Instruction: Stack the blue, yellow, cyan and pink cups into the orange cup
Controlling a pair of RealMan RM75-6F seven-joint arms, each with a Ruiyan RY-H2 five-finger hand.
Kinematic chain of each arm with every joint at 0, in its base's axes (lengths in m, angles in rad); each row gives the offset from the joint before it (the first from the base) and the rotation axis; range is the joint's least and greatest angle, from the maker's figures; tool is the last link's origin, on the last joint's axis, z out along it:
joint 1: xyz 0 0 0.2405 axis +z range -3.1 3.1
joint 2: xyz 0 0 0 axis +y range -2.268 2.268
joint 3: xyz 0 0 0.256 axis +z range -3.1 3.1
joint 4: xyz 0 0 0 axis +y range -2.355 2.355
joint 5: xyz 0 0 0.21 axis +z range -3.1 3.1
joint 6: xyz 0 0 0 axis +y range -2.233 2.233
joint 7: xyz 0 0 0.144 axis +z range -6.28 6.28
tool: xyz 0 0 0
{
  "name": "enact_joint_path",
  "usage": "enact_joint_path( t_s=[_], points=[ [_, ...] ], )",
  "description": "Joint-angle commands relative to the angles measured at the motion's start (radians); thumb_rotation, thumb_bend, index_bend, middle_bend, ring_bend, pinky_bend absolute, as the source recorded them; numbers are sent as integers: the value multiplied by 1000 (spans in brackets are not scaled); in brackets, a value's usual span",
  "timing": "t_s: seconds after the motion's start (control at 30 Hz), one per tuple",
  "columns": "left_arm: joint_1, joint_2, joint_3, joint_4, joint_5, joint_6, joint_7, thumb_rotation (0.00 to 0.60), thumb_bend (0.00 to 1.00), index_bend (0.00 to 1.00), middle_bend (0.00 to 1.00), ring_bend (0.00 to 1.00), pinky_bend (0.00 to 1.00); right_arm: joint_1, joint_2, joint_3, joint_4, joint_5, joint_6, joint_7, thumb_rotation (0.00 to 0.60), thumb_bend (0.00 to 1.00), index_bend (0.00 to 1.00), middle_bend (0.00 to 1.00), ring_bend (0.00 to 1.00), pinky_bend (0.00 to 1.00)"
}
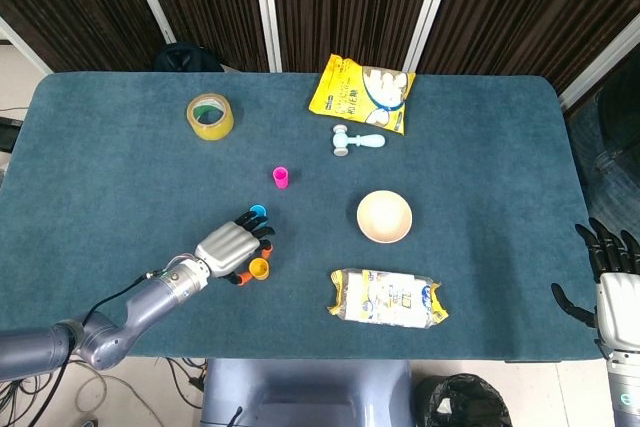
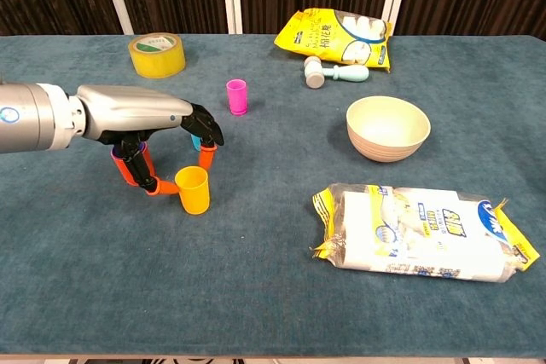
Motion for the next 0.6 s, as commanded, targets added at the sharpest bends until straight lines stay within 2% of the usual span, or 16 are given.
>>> enact_joint_path(
  t_s=[0.03, 0.4, 0.6],
  points=[
    [-1, -3, 1, 2, 0, 0, 2, 600, 276, 423, 161, 0, 0, 0, 0, 0, 0, 0, 0, -1, 600, 325, 125, 78, 124, 25],
    [-1, 5, 2, -5, 2, 7, 2, 600, 323, 463, 167, 0, 0, -1, 2, 1, -4, 1, 1, 0, 600, 324, 125, 79, 124, 25],
    [10, 41, -16, -32, 8, 46, -9, 600, 326, 462, 167, 0, 0, -2, 1, 2, -4, 0, 3, -1, 600, 324, 125, 79, 124, 25]
  ],
)
